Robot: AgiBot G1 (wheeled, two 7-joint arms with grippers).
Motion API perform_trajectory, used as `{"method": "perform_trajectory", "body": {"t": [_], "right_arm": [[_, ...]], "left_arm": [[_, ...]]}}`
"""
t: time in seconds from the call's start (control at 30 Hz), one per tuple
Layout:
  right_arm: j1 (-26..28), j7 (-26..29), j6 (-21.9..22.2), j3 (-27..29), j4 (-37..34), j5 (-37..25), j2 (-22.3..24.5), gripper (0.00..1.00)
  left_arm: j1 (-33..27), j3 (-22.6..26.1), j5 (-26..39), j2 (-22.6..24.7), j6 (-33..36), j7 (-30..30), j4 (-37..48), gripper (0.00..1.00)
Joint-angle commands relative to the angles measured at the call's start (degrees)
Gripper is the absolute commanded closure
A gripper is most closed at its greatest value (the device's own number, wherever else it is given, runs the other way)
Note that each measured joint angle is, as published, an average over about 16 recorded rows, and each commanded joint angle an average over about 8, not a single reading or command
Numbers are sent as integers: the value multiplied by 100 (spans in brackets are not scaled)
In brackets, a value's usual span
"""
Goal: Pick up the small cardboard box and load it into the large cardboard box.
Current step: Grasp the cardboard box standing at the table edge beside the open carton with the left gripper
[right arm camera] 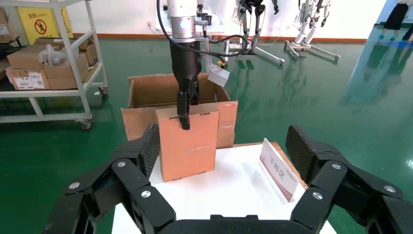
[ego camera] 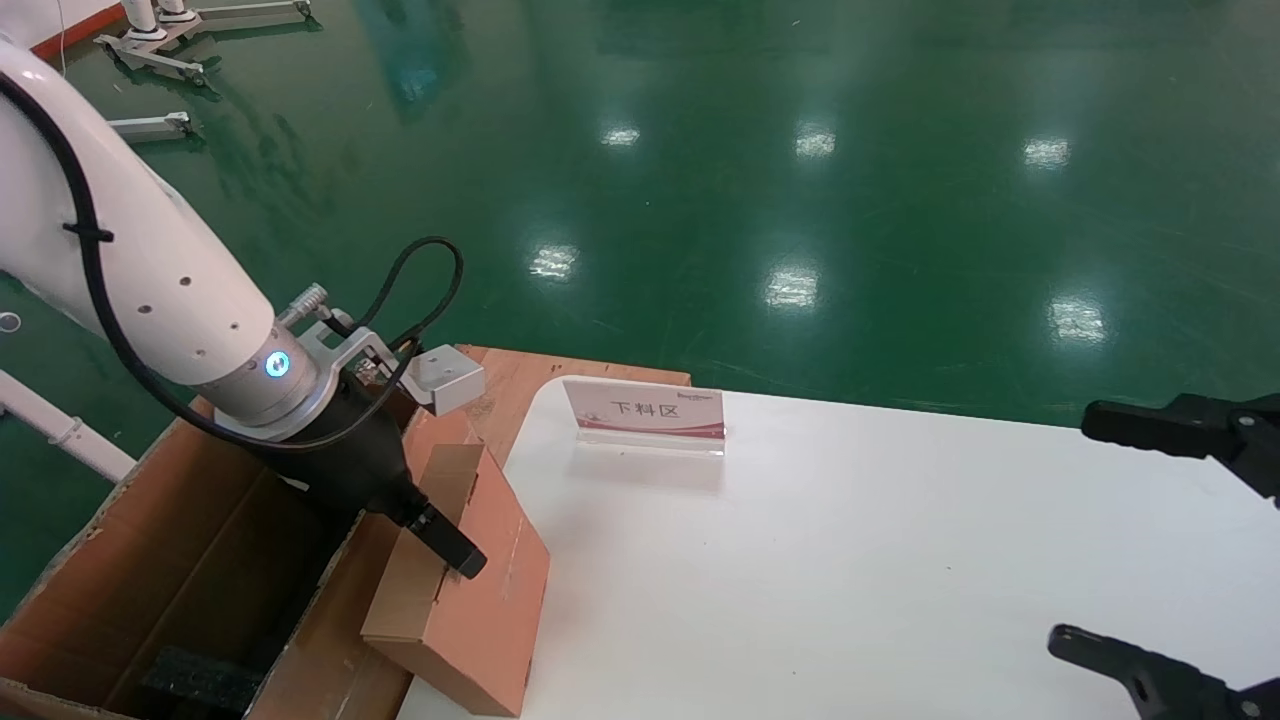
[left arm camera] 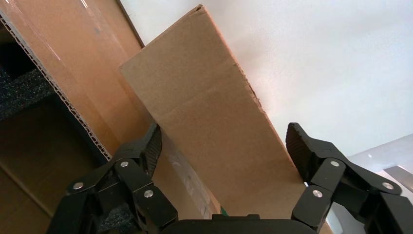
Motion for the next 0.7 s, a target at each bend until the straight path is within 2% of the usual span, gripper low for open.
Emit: {"method": "perform_trajectory", "body": {"t": [0.03,0.7], "right_arm": [[0,0,0,0,0,0,0,100],[0,0,0,0,0,0,0,100]], "left_arm": [[-2,-1,0,1,3,0,0,100],[-7,-8,7,6,16,2,0,100]]}}
